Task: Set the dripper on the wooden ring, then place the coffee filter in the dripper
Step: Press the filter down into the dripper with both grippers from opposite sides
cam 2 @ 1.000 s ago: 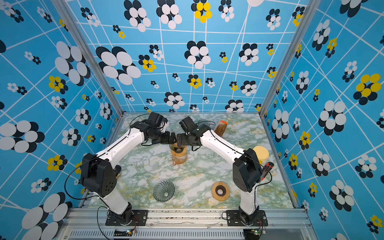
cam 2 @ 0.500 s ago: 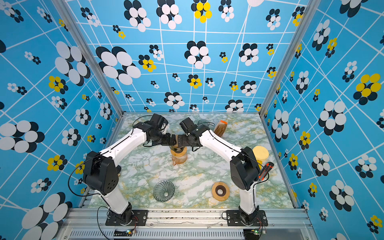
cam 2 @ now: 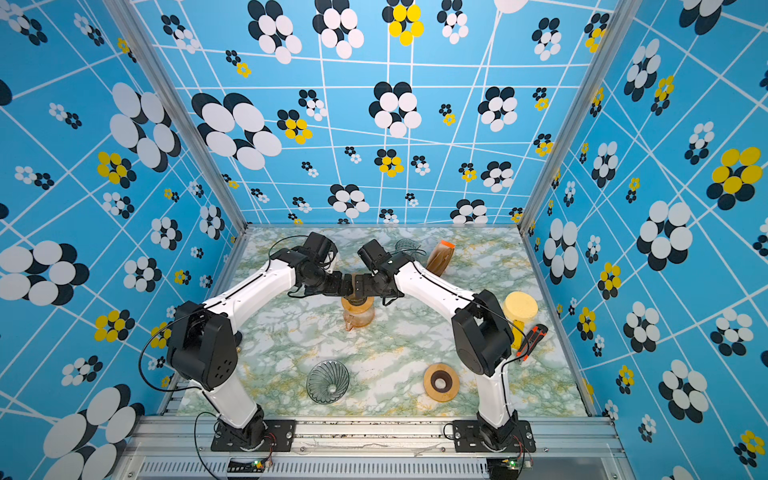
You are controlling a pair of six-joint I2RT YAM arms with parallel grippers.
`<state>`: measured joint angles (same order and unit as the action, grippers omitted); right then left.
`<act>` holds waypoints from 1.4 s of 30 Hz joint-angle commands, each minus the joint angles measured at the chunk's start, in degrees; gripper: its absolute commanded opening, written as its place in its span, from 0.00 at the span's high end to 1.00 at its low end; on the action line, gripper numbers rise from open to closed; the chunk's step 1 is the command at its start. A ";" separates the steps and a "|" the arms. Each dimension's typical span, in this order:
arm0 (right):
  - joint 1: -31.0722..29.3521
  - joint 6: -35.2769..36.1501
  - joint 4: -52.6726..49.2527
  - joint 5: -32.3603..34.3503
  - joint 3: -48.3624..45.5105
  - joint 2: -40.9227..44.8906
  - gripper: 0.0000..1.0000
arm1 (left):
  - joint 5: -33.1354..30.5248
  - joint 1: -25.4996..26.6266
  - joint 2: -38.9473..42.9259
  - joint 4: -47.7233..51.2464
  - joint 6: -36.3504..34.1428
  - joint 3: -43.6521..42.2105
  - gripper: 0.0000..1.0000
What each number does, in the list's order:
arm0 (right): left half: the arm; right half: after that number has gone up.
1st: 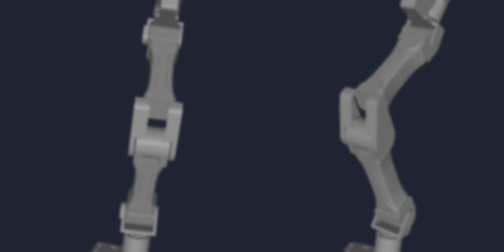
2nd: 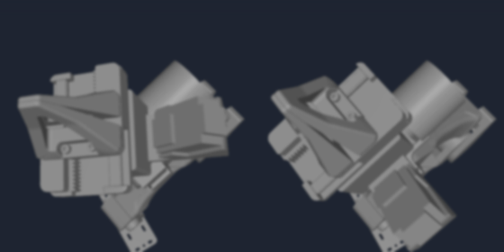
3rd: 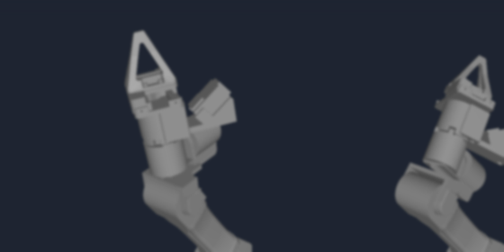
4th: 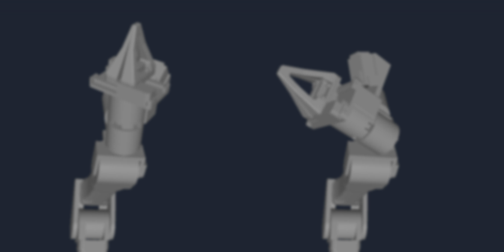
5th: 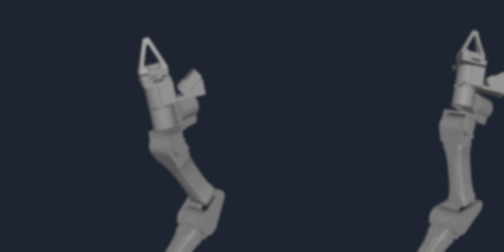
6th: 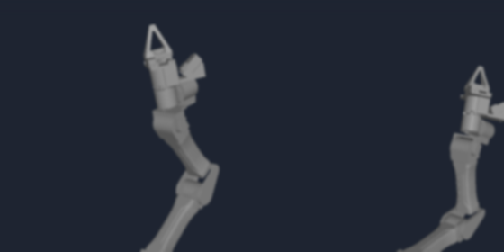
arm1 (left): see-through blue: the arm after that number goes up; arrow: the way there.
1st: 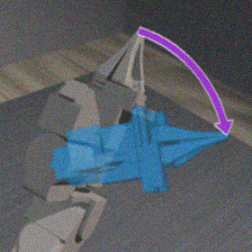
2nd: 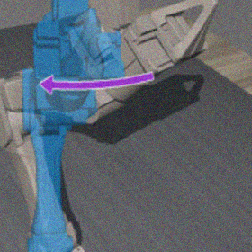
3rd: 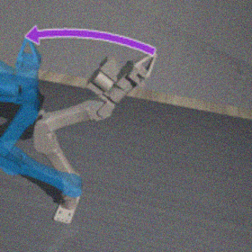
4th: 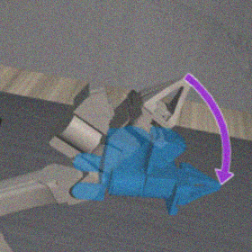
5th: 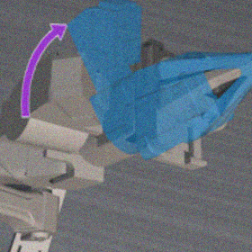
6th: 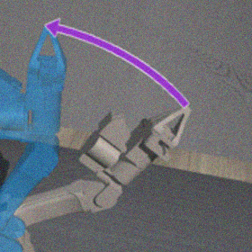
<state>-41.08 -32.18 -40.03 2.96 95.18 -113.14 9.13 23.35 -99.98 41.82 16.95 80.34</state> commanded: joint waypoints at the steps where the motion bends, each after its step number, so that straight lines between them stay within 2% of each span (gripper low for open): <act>1: 0.47 -0.45 -0.88 0.53 -0.78 -0.70 0.01 | -0.67 0.28 -1.49 0.08 0.29 -0.65 0.01; 9: 1.00 -0.14 0.03 -0.47 -1.20 2.79 0.01 | 0.05 0.29 -0.54 1.48 0.58 1.13 0.01; 16: 1.51 0.81 1.86 -2.02 -2.45 7.27 0.01 | 4.92 0.13 2.57 -0.60 1.89 0.23 0.01; 27: 2.24 1.99 1.19 -5.83 -2.02 4.24 0.01 | 2.20 -0.05 1.40 1.51 0.69 0.80 0.01; 42: 2.26 1.47 0.04 -3.27 -2.91 1.43 0.01 | -1.65 0.03 0.75 2.79 0.89 -0.06 0.01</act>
<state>-39.07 -31.29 -38.35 -1.61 92.60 -110.15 9.41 23.33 -98.83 42.81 18.00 80.31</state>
